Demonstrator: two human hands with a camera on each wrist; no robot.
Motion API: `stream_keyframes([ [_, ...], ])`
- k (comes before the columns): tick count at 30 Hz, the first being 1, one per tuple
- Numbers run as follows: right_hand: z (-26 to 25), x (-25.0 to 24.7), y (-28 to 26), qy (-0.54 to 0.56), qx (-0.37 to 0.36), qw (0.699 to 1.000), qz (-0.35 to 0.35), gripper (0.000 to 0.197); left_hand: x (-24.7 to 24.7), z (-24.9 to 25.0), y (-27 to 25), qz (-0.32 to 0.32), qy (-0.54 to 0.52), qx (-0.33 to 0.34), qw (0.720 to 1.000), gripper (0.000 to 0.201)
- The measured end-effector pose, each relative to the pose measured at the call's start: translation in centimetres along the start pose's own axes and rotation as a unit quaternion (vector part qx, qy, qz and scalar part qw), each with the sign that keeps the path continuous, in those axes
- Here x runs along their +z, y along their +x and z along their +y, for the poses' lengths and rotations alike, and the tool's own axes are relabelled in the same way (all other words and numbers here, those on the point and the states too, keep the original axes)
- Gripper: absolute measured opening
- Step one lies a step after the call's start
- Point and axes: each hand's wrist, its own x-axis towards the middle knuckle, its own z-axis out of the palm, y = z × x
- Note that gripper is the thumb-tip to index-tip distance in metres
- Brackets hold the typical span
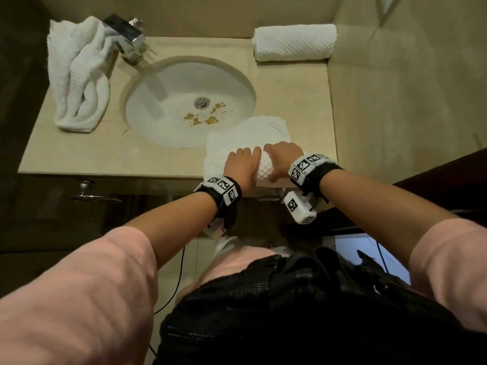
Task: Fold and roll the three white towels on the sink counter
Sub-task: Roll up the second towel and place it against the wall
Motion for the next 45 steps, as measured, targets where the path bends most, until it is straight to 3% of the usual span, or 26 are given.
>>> stream_keyframes([
  [7,-1.2,1.1,-0.3,-0.045,-0.011,0.994,0.104,0.085,-2.2,-2.0,3.0,-0.095,-0.103,0.009,0.990,0.072],
  [12,-1.5,0.6,0.1,-0.060,0.000,0.993,0.103,0.084,-2.7,-2.7,3.9,-0.143,-0.169,0.015,0.975,0.080],
  [15,-1.6,-0.1,0.5,-0.064,0.009,0.994,0.090,0.081,-2.1,-2.5,2.9,-0.090,-0.172,0.004,0.981,0.093],
  [19,-1.9,-1.0,1.3,-0.041,0.029,0.998,0.050,0.074,-0.3,-2.2,1.2,0.023,-0.027,0.016,0.999,0.088],
  [22,-2.1,-0.6,1.2,-0.018,0.032,0.999,0.036,0.075,-0.7,-2.8,1.8,0.001,-0.023,0.033,0.999,0.077],
  [28,-2.3,0.5,0.1,-0.052,0.004,0.995,0.090,0.096,-2.4,-4.2,4.1,-0.099,-0.082,0.043,0.991,0.084],
  [31,-2.2,0.5,0.1,-0.057,-0.008,0.994,0.092,0.088,-3.0,-4.5,4.4,-0.131,-0.107,0.031,0.985,0.079],
  [35,-2.0,-0.5,0.5,-0.053,0.006,0.996,0.078,0.054,-1.9,-3.6,3.0,-0.071,-0.112,0.004,0.991,0.082],
  [39,-1.5,-0.9,0.8,0.001,0.026,0.999,0.046,0.064,-0.2,-2.4,0.8,0.031,-0.004,0.009,0.999,0.078],
  [42,-1.6,-0.8,0.8,0.030,0.025,0.999,0.030,0.074,-0.5,-2.7,0.9,0.019,0.012,0.021,1.000,0.068],
  [45,-1.5,-0.8,0.8,0.025,0.009,0.997,0.070,0.076,-1.5,-3.3,1.7,0.008,-0.005,0.018,1.000,0.067],
])
